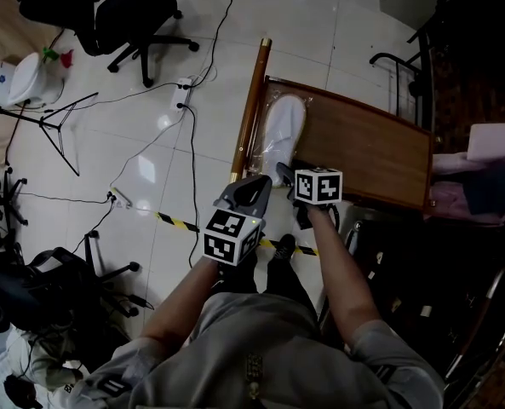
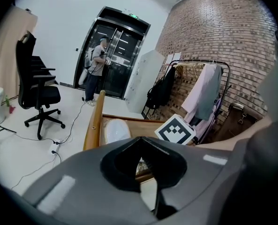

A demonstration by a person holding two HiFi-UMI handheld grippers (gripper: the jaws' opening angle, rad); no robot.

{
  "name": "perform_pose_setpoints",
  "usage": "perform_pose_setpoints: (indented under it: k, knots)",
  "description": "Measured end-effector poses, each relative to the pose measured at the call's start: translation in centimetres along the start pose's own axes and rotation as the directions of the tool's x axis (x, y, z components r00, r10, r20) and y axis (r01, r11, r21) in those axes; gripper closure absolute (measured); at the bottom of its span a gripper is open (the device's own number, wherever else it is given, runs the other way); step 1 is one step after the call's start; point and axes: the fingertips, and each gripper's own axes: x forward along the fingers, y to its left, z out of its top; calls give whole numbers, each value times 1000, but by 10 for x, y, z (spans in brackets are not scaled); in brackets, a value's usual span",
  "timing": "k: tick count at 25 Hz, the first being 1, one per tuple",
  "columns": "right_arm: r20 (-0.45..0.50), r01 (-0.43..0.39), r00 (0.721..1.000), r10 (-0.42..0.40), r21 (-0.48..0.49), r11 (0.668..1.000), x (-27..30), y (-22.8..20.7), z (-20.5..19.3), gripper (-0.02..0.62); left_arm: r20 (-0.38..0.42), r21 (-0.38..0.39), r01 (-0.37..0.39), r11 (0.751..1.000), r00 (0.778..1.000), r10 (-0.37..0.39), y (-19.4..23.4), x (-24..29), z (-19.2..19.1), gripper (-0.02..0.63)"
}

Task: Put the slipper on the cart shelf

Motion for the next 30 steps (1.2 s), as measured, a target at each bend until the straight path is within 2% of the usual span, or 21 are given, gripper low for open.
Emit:
perform_pose_setpoints:
  k: [2,9,18,23,30]
  knots:
    - [46,-1,999,2,-21,1000,-4,5,7,462,3,-1,2,1000,1000,-2,2,-2,-1,598]
    - [153,59,987,-46,-85,995,-35,16,31,530,29,20,28,999,999,-29,-2,-6,11,598]
    - [287,203,942,-172,-81,976,-112,5,43,546,49,102,144,984,988,-150,-36,-5,23,600]
    - [361,292,895,-260,-35,956,-171,2,40,546,38,192,235,953,968,-246,-72,-1,34,598]
    - [461,381,805,-373,79,921,-266,-3,13,546,-18,265,402,876,911,-412,-144,9,35,598]
